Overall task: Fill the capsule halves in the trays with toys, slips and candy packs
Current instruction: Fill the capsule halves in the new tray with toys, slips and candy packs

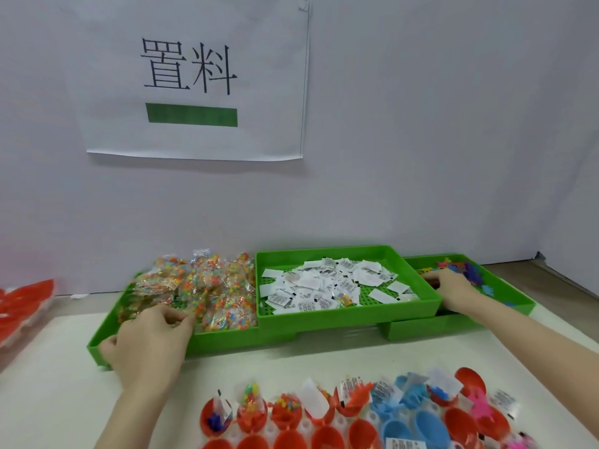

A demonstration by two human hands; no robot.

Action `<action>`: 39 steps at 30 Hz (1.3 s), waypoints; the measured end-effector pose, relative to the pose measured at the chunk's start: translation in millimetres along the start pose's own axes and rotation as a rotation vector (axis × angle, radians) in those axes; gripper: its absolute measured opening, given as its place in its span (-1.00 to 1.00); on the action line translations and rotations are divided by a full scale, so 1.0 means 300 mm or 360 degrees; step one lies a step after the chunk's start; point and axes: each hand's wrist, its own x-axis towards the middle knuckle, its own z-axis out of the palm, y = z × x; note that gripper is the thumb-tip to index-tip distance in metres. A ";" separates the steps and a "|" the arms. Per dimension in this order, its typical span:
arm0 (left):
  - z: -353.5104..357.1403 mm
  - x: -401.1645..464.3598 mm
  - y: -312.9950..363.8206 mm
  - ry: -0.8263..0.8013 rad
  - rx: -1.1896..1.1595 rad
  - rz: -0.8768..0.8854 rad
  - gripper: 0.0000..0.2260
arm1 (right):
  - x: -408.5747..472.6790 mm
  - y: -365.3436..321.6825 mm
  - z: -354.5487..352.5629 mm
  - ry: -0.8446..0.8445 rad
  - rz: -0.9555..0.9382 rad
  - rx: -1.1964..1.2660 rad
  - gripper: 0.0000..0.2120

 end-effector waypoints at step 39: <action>-0.022 0.018 0.035 0.0312 -0.0680 0.0391 -0.87 | -0.035 -0.092 -0.067 0.0595 0.0009 0.0559 -0.84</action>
